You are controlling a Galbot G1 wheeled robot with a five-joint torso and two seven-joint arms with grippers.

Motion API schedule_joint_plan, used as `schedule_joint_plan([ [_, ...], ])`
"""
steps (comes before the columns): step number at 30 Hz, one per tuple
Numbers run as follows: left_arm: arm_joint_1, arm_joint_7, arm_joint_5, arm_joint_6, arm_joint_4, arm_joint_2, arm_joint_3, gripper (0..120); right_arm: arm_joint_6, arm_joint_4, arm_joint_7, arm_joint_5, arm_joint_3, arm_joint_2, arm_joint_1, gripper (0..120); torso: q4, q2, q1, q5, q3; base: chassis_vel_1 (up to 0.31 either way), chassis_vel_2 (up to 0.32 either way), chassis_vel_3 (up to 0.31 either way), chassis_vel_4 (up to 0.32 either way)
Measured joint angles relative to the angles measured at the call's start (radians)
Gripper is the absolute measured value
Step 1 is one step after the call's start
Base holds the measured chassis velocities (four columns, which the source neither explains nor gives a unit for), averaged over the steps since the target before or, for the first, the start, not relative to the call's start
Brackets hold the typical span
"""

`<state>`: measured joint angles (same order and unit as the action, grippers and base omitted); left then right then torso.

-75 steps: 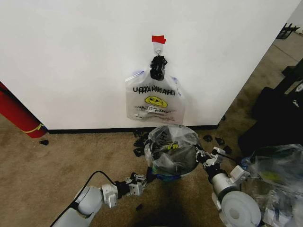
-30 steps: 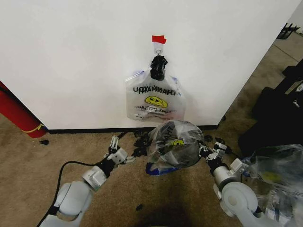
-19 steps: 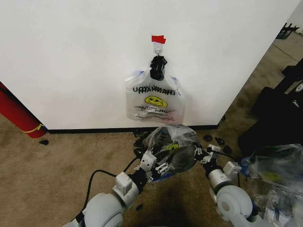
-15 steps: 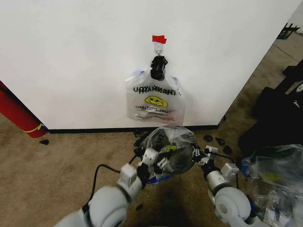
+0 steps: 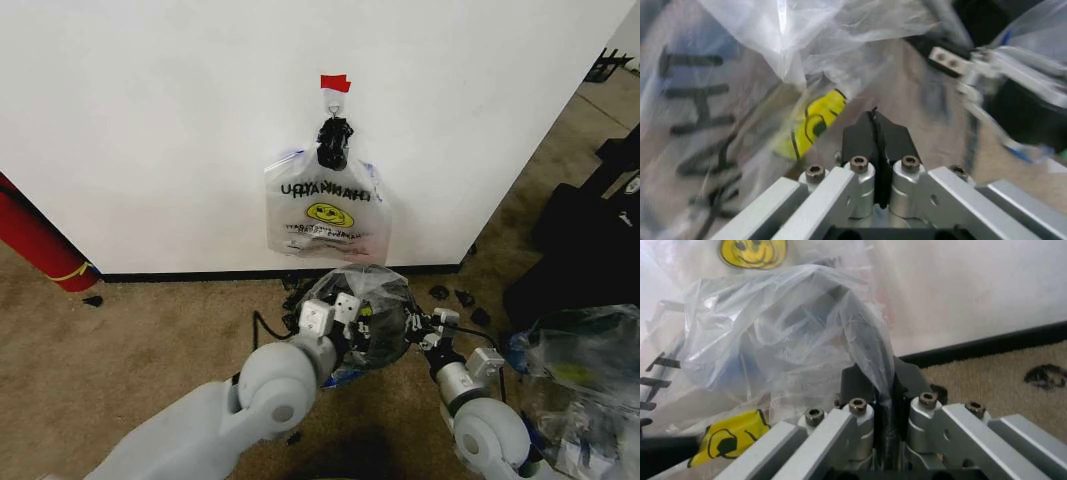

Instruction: Pick up the garbage bag from the wall and place it over the trash bin.

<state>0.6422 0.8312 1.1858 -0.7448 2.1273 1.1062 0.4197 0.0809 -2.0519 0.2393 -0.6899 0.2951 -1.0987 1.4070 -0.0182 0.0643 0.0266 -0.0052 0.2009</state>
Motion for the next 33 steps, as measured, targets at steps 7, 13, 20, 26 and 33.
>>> schedule_joint_plan([
  [7, -0.060, 0.060, -0.047, -0.001, -0.105, 0.056, 0.046, 0, -0.016, -0.016, -0.007, 0.023, -0.012, -0.002, 0.013, 1, 0.0001, 0.000, 0.000, 0.0000, 0.000, 0.000, 0.000, 0.000, 0.000],
  [13, -0.071, 0.062, -0.112, 0.003, -0.212, 0.098, 0.061, 0, -0.034, -0.024, -0.025, 0.026, -0.018, -0.002, 0.023, 1, 0.0001, 0.000, 0.000, -0.0001, 0.000, 0.000, 0.000, 0.000, 0.000],
  [20, -0.084, 0.057, -0.186, 0.006, -0.311, 0.125, 0.078, 0, -0.041, -0.059, -0.037, 0.029, -0.022, 0.001, 0.047, 1, 0.0001, 0.000, 0.000, -0.0001, 0.000, 0.000, 0.000, 0.000, 0.000],
  [26, -0.097, 0.051, -0.227, 0.007, -0.378, 0.138, 0.085, 0, -0.041, -0.080, -0.041, 0.029, -0.022, 0.003, 0.061, 1, 0.0001, 0.000, 0.000, -0.0001, 0.000, 0.000, 0.000, 0.000, 0.000],
  [33, -0.113, 0.037, -0.267, 0.008, -0.468, 0.158, 0.088, 0, -0.045, -0.105, -0.050, 0.021, -0.020, 0.005, 0.080, 1, 0.0001, 0.000, 0.000, -0.0001, 0.000, 0.000, 0.000, 0.000, 0.000],
])
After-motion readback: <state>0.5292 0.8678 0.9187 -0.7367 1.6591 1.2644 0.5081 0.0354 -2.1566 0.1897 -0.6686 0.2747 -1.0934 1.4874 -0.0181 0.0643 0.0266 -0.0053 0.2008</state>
